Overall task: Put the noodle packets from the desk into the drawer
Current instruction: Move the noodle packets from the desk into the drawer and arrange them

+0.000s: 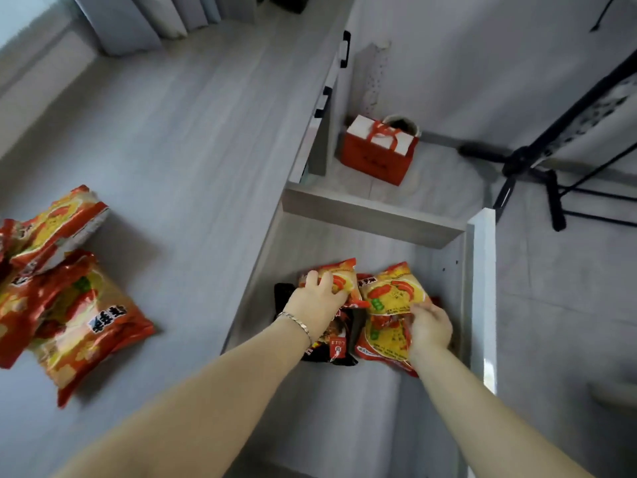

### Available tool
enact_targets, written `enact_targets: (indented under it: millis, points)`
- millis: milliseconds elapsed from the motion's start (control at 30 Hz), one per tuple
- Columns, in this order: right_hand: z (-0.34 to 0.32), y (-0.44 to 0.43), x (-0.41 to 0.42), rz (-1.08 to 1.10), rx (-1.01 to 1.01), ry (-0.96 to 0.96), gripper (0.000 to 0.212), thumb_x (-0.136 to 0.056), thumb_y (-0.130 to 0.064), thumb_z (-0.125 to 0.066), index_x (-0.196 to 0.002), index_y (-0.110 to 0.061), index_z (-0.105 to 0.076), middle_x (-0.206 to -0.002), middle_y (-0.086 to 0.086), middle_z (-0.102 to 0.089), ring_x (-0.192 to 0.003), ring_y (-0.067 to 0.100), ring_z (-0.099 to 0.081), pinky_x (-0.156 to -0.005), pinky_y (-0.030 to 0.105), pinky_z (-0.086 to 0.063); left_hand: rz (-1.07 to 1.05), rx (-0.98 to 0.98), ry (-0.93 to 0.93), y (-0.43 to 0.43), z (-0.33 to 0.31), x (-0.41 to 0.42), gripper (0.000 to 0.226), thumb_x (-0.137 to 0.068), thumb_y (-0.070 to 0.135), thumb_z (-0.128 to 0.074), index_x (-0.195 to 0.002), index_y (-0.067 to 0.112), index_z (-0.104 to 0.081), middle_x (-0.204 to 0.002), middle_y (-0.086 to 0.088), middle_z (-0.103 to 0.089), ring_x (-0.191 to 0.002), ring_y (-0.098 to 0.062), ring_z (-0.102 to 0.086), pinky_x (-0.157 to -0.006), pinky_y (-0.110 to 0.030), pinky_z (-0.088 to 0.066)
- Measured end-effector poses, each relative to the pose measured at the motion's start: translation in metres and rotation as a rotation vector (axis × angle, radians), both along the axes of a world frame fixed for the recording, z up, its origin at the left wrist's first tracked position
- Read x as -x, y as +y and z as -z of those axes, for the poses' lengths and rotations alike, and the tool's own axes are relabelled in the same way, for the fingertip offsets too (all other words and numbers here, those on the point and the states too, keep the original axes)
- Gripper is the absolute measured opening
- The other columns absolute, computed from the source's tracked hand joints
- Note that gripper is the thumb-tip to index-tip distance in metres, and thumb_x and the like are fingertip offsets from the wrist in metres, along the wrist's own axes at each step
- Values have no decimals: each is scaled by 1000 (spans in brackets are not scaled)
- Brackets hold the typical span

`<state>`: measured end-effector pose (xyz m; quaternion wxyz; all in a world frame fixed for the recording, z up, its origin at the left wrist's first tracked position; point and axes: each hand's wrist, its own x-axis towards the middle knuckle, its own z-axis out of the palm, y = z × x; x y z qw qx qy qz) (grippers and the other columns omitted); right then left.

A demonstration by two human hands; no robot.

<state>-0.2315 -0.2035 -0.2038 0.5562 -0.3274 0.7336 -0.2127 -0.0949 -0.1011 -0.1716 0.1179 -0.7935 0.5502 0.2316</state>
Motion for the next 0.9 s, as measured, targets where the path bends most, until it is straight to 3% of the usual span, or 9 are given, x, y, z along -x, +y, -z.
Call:
enact_targets:
  millis: [100, 200, 367, 467, 567, 667, 767, 833, 900]
  points:
    - [8, -1, 1, -313, -91, 96, 18, -86, -3, -51, -99, -1, -63, -75, 9, -57, -82, 28, -55, -78, 36, -45, -16, -147, 31, -2, 13, 0, 76, -75, -9, -60, -139, 17, -27, -141, -18, -26, -131, -40, -22, -86, -43, -52]
    - [-3, 9, -6, -623, -173, 119, 11, -85, -8, -51, -88, -12, -60, -73, 5, -57, -76, 25, -60, -78, 36, -49, -82, -261, 179, -2, 11, 0, 73, -81, -7, -58, -141, 16, -22, -145, -14, -28, -136, -35, -22, -101, -47, -43]
    - [-52, 32, -53, -1009, 160, 116, 16, -85, -9, -50, -89, -20, -62, -83, -3, -59, -80, 16, -55, -75, 34, -46, -226, 214, 119, 28, -50, -26, 26, -91, 12, -44, -116, 15, -50, -122, -6, -54, -114, -26, -49, -92, -38, -42]
    - [-84, 56, -99, -1159, 298, 32, 18, -85, -10, -51, -78, -26, -58, -88, -1, -62, -88, 18, -57, -79, 30, -44, -351, 465, 6, 73, -90, -65, 28, -90, 16, -46, -117, 13, -52, -118, -7, -58, -109, -28, -54, -89, -37, -41]
    - [-106, 93, -153, -1294, 310, -68, 12, -86, -12, -51, -83, -22, -58, -74, -6, -57, -82, 17, -58, -71, 25, -41, -525, 629, -192, 128, -117, -111, 39, -79, 9, -59, -118, 6, -54, -124, -16, -55, -114, -35, -50, -96, -44, -38]
    - [-116, 132, -203, -1365, 301, -151, 13, -85, -14, -53, -95, -14, -62, -74, -5, -55, -82, 18, -55, -68, 23, -38, -724, 458, -343, 174, -126, -152, 60, -77, 21, -67, -130, 8, -43, -137, -20, -40, -127, -39, -35, -106, -50, -29]
    - [-121, 174, -248, -1413, 326, -165, 36, -85, -29, -57, -115, -9, -54, -99, 4, -59, -96, 22, -56, -74, 23, -37, -815, 274, -346, 217, -123, -181, 62, -78, 38, -66, -128, 10, -42, -135, -18, -41, -124, -37, -36, -103, -48, -38]
    - [-119, 202, -277, -1400, 254, -183, 48, -83, -48, -56, -111, -9, -55, -103, 5, -59, -100, 22, -57, -78, 27, -39, -784, 185, -357, 242, -113, -189, 58, -78, 49, -62, -122, 14, -48, -134, -15, -43, -122, -34, -39, -101, -46, -42]
    - [-116, 223, -299, -1333, 135, -183, 59, -78, -64, -50, -95, -9, -61, -92, 5, -63, -91, 24, -61, -76, 33, -44, -689, 97, -374, 258, -100, -188, 62, -76, 58, -58, -124, 20, -49, -140, -11, -39, -129, -31, -35, -106, -46, -33]
